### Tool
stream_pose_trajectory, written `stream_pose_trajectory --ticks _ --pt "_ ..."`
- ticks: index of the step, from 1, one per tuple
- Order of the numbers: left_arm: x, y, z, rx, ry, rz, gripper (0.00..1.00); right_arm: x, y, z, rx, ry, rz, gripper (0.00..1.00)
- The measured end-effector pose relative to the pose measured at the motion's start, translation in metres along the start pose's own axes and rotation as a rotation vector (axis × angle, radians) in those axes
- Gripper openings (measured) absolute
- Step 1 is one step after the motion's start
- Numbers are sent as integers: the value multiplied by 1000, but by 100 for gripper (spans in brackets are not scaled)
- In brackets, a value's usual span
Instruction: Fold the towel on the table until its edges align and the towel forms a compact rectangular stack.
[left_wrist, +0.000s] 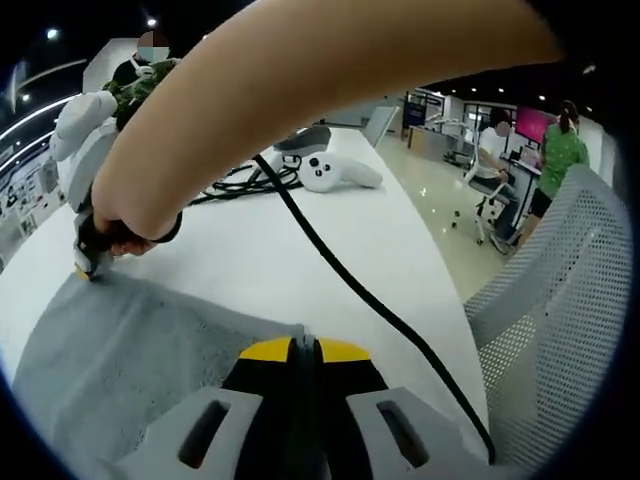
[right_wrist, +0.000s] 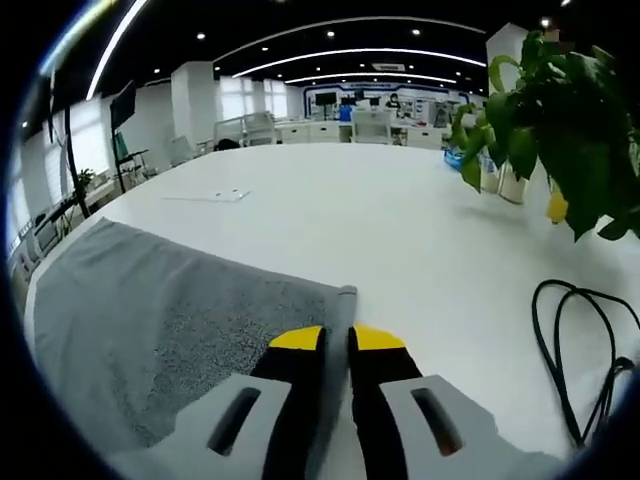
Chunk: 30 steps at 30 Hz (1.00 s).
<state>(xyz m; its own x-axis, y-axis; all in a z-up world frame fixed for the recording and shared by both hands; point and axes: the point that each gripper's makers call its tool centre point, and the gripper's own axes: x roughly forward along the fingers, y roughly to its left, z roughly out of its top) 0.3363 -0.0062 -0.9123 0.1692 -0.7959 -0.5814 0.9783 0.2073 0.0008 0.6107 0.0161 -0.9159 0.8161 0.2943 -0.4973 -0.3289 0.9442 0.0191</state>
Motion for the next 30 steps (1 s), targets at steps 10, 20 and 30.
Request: stream_pose_trajectory --ticks 10,20,30 --pt "0 2 1 -141 -31 -8 7 0 -1 2 47 -16 17 0" --pt "1 2 0 -134 -33 -23 6 -2 1 2 124 -1 12 0" --pt "-1 2 1 -171 -42 -37 6 -7 10 11 180 10 41 0"
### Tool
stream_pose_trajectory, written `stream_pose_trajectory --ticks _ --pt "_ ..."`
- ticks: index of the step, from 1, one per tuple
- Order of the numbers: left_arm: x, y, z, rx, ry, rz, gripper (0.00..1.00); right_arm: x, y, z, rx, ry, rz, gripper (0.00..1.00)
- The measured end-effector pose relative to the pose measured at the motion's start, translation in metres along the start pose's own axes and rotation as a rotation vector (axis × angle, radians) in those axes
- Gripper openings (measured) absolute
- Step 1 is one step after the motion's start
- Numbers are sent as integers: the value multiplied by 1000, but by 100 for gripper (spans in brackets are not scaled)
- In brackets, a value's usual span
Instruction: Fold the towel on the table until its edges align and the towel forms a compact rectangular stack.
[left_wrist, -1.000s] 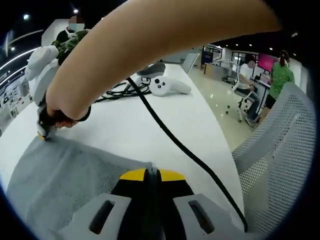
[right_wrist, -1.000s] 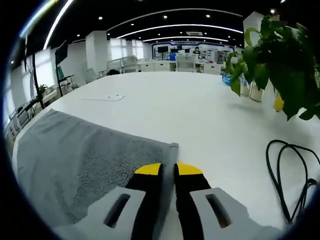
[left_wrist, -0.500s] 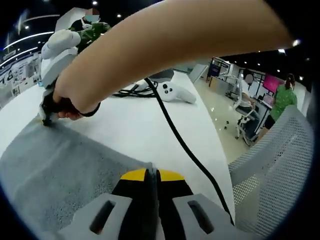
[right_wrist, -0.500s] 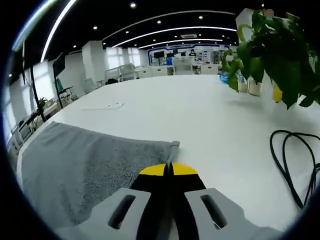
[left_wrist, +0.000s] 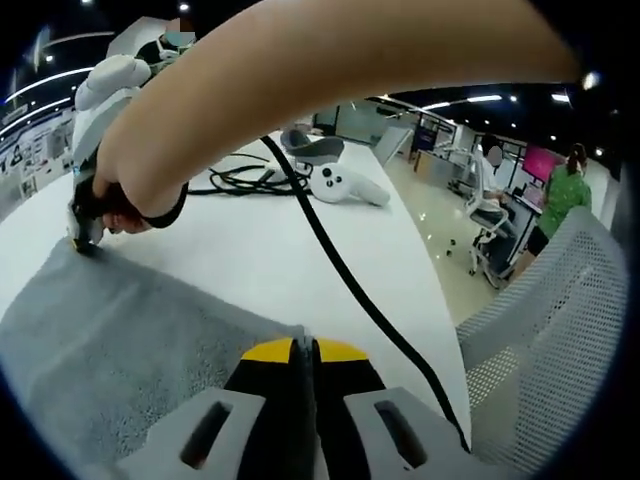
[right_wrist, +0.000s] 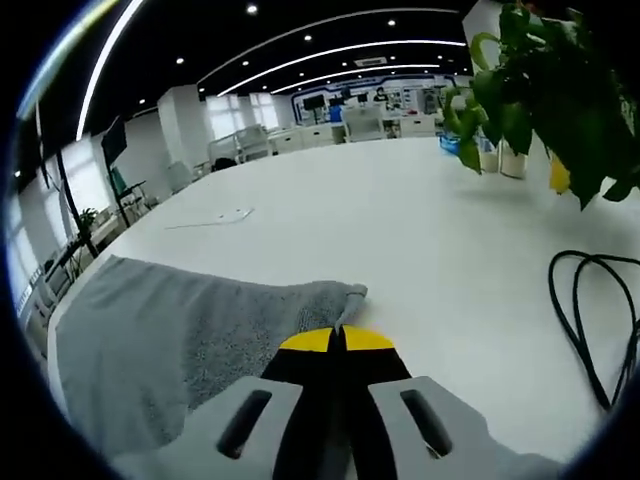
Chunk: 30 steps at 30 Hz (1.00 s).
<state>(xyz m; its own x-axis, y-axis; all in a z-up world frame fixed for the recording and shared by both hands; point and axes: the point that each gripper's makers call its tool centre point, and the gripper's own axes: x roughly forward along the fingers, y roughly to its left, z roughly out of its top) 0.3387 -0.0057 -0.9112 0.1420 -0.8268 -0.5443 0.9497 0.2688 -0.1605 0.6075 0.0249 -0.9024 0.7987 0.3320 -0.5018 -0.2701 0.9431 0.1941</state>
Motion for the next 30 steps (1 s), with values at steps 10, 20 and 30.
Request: stream_pose_trajectory --ticks 10,20,30 --pt "-18 0 16 -65 -67 -9 6 -12 7 20 44 -45 35 0" --pt "-59 11 25 -61 -120 38 6 -24 39 44 112 -81 104 0" --pt "-95 12 40 -78 -181 82 6 -39 66 78 155 -135 173 0"
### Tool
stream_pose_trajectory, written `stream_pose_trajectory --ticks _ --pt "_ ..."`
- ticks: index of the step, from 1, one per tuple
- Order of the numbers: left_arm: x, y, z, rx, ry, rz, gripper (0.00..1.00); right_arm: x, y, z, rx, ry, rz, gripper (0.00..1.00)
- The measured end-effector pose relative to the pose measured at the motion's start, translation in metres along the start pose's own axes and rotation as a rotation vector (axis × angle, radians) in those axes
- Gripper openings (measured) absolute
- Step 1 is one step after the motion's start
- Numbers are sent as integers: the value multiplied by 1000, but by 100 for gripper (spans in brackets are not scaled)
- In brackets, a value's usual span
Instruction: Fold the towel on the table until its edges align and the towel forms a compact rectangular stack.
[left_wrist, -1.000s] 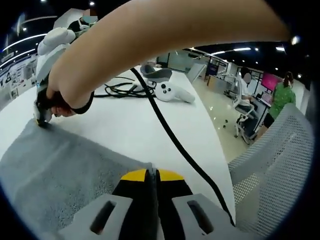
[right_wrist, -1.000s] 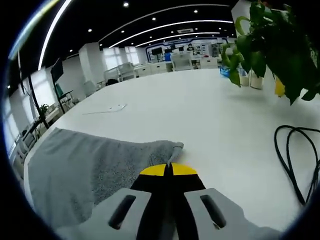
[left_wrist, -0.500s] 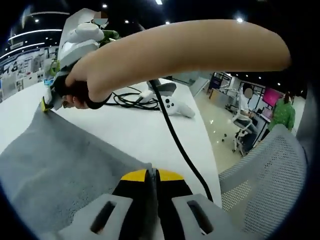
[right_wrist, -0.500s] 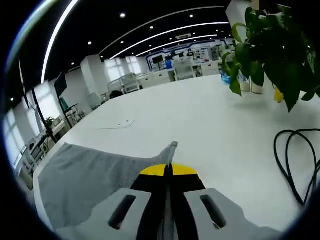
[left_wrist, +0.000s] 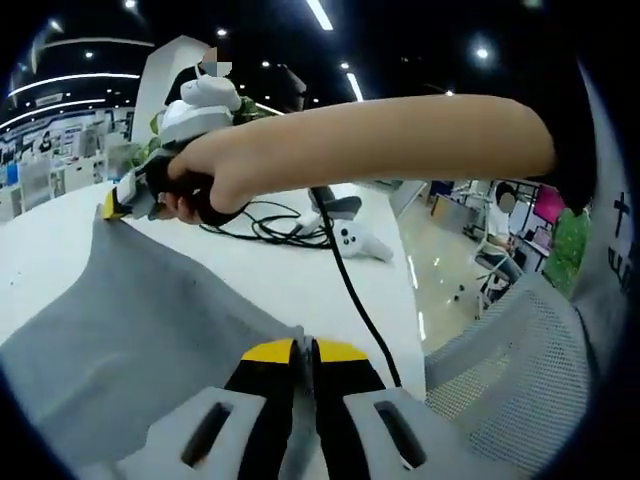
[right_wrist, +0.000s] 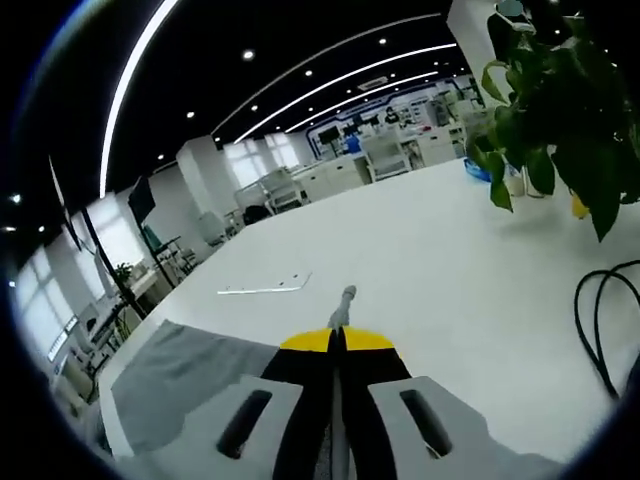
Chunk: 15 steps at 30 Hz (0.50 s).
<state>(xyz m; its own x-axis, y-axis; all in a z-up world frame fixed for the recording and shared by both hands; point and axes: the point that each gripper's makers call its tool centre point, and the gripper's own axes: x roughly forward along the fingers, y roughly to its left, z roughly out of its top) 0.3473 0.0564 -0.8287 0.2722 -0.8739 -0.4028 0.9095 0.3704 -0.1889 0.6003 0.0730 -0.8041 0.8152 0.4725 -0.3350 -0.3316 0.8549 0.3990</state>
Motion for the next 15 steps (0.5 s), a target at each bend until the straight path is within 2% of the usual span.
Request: stream_pose_trajectory --ticks 4,7,10,14,15 --pt "-17 0 13 -8 -30 23 6 -1 9 9 15 -6 16 0" --pt "-28 -2 22 -2 -64 16 6 -2 19 15 42 -10 32 0" --pt "-38 -2 26 1 -65 28 6 -3 28 22 53 -13 44 0" --pt "-52 -3 33 6 -77 36 6 -4 42 31 46 -23 56 0" --pt "-57 -3 35 14 -81 40 6 -2 42 33 10 -21 49 0"
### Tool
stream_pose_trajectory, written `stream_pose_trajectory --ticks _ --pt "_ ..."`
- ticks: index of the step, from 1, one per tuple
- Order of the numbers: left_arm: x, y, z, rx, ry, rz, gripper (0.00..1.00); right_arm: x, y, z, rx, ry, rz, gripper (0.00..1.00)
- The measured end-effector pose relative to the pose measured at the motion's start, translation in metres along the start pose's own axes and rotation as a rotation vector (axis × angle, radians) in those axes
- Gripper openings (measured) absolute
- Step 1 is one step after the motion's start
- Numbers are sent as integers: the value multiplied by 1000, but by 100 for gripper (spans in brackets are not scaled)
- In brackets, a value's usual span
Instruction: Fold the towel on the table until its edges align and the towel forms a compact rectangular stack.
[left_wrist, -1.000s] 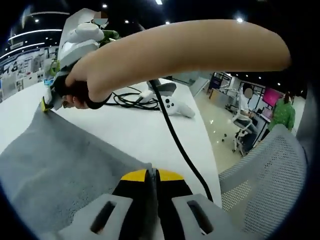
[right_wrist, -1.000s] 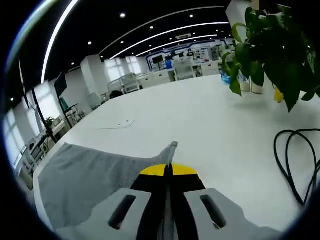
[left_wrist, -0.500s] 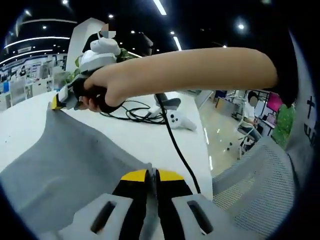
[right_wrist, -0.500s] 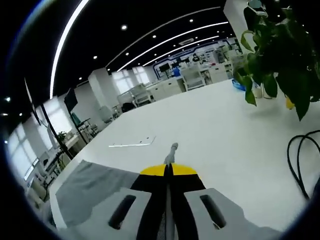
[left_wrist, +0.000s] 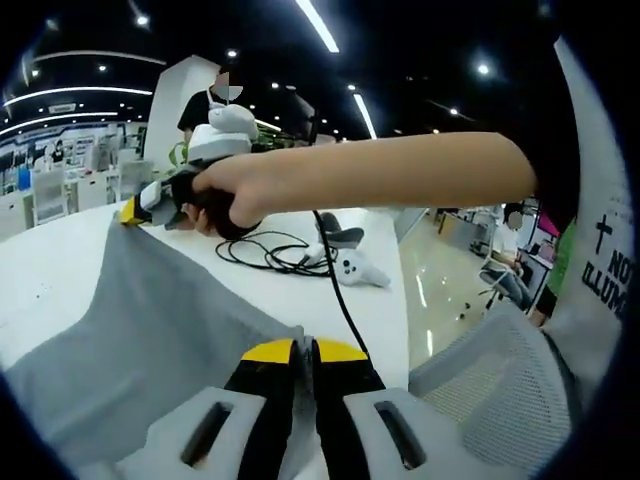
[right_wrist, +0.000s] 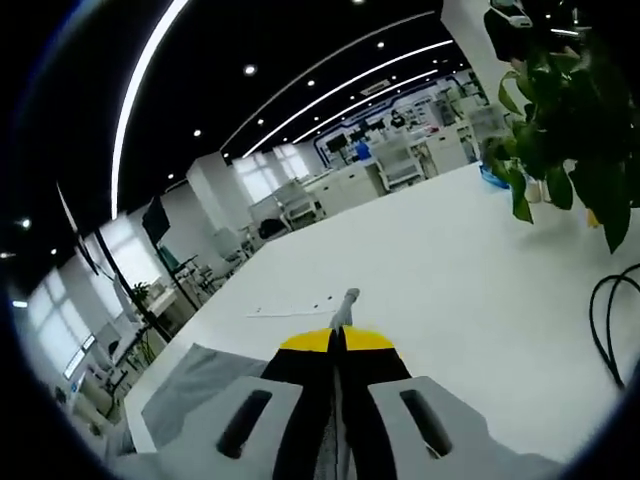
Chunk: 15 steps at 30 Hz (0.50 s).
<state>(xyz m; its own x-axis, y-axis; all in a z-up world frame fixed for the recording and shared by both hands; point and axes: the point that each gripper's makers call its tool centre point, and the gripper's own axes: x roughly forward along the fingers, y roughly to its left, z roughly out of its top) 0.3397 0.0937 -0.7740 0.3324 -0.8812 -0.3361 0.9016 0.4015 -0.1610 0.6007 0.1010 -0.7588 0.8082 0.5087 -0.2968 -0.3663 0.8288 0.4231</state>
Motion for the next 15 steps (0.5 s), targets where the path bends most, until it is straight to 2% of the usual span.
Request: stream_pose_trajectory --ticks 4,9,15 --pt "-12 2 6 -9 -17 14 6 1 6 5 21 5 2 0" --pt "-26 2 18 -1 -40 30 6 1 28 17 -2 -4 21 0" --pt "-46 6 25 11 -55 59 6 6 49 23 4 -9 36 0"
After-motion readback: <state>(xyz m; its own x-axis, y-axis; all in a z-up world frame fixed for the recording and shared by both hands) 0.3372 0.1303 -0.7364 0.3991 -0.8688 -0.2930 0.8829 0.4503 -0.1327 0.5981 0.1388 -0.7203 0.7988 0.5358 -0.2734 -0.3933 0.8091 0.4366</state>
